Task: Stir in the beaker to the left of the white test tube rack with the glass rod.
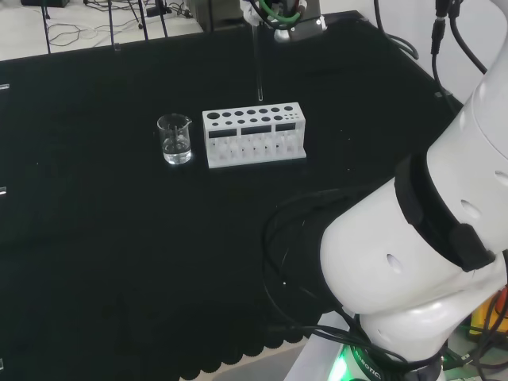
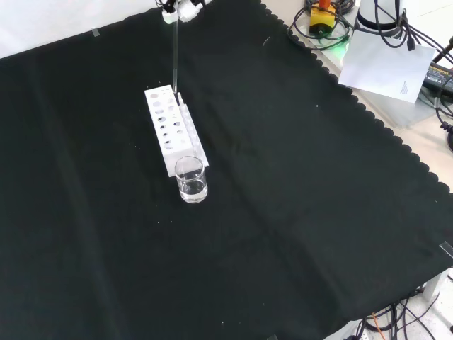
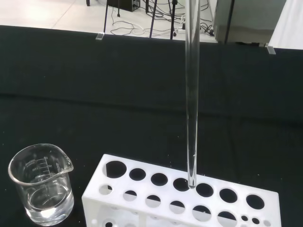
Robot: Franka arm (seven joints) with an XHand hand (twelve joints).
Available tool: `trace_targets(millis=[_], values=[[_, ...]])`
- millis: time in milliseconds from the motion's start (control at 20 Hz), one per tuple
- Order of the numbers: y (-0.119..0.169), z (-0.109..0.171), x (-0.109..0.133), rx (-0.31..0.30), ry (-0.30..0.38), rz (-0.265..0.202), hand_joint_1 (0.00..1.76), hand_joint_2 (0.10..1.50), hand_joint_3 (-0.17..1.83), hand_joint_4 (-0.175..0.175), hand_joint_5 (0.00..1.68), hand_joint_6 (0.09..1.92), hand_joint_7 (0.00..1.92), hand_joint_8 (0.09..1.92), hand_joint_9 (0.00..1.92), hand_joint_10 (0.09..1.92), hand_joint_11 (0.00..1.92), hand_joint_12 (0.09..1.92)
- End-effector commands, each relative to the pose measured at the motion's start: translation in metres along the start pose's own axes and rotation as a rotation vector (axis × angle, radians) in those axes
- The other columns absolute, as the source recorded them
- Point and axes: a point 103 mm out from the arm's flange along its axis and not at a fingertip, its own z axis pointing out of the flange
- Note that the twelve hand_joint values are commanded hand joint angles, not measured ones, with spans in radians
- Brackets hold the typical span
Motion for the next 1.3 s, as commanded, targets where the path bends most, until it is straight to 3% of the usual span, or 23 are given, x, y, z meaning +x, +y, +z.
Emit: trace_targets(millis=[50, 450, 950, 1300], values=[[0.004, -0.003, 0.009, 0.000, -0.005, -0.013, 1.30, 1.14, -0.17, -0.175, 1.06, 0.65, 1.16, 1.04, 1.61, 0.92, 1.63, 0.80], [0.029, -0.006, 0.037, -0.011, 0.033, -0.066, 1.30, 1.14, -0.17, -0.175, 1.06, 0.64, 1.16, 1.04, 1.61, 0.92, 1.64, 0.79], [0.063, -0.011, 0.106, -0.044, 0.063, -0.228, 1.30, 1.14, -0.17, -0.175, 1.06, 0.64, 1.16, 1.03, 1.62, 0.91, 1.64, 0.79], [0.081, 0.006, 0.131, -0.038, 0.090, -0.291, 1.30, 1.14, -0.17, -0.175, 1.07, 0.63, 1.16, 1.03, 1.62, 0.91, 1.64, 0.79]])
